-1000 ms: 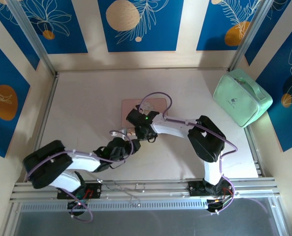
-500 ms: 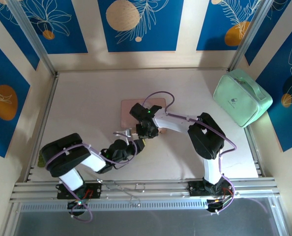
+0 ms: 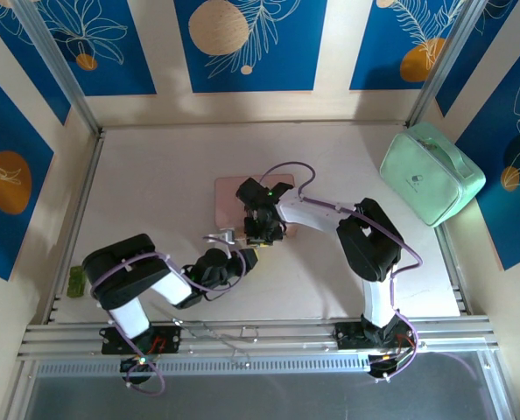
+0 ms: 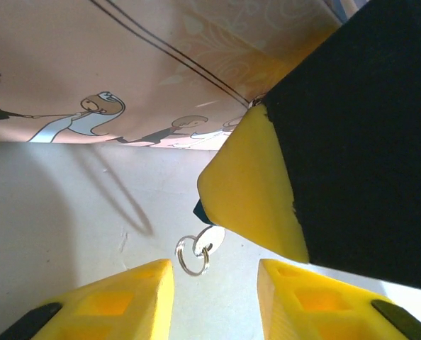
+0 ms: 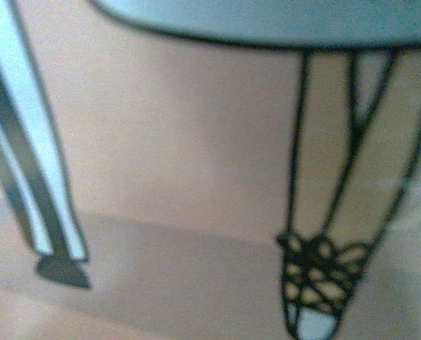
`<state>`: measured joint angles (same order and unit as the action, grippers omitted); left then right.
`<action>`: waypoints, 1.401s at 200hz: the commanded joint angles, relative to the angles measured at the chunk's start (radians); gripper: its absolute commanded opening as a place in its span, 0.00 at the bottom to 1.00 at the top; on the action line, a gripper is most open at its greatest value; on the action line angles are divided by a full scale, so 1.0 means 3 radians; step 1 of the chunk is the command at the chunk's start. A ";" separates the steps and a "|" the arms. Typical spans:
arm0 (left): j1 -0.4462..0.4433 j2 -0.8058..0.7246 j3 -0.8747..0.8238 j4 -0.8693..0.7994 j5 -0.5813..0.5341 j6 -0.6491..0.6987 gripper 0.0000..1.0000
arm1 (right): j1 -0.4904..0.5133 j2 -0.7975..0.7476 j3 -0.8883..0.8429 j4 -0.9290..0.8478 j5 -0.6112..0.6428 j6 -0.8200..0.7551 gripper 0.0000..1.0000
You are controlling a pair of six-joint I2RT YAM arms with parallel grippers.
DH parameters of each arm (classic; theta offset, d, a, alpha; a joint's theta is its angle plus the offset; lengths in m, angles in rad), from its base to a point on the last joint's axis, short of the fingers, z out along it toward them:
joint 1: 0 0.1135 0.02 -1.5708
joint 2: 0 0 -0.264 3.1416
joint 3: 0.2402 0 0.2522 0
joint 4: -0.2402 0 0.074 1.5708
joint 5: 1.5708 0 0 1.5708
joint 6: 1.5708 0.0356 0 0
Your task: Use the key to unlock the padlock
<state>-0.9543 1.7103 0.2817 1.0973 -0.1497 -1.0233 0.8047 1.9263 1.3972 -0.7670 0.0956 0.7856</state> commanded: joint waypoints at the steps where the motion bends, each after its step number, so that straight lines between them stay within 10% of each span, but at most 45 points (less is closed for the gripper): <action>1: -0.0025 0.0065 0.0076 0.0026 0.0054 0.0000 0.35 | -0.0046 0.0051 0.0012 -0.0081 -0.0398 -0.0029 0.13; 146: 0.0036 -0.0071 0.0070 -0.0325 -0.0300 -0.0119 0.35 | -0.0150 0.0037 -0.0144 0.0072 -0.0661 0.0055 0.13; 173: 0.0036 -0.0218 0.0161 -0.0632 -0.0337 0.0054 0.19 | -0.0161 0.0033 -0.0140 0.0073 -0.0687 0.0056 0.13; 210: 0.0036 0.0103 0.0126 0.0044 -0.0214 0.0217 0.31 | -0.0182 0.0035 -0.0148 0.0097 -0.0768 0.0052 0.13; 280: 0.0128 0.0607 0.0035 0.1031 -0.0227 0.0232 0.13 | -0.0228 0.0029 -0.0224 0.0141 -0.0831 0.0055 0.13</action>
<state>-0.9298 1.8771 0.2974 1.3258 -0.2165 -0.9680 0.7486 1.9163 1.3712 -0.6624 -0.0402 0.7734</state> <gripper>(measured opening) 0.162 0.180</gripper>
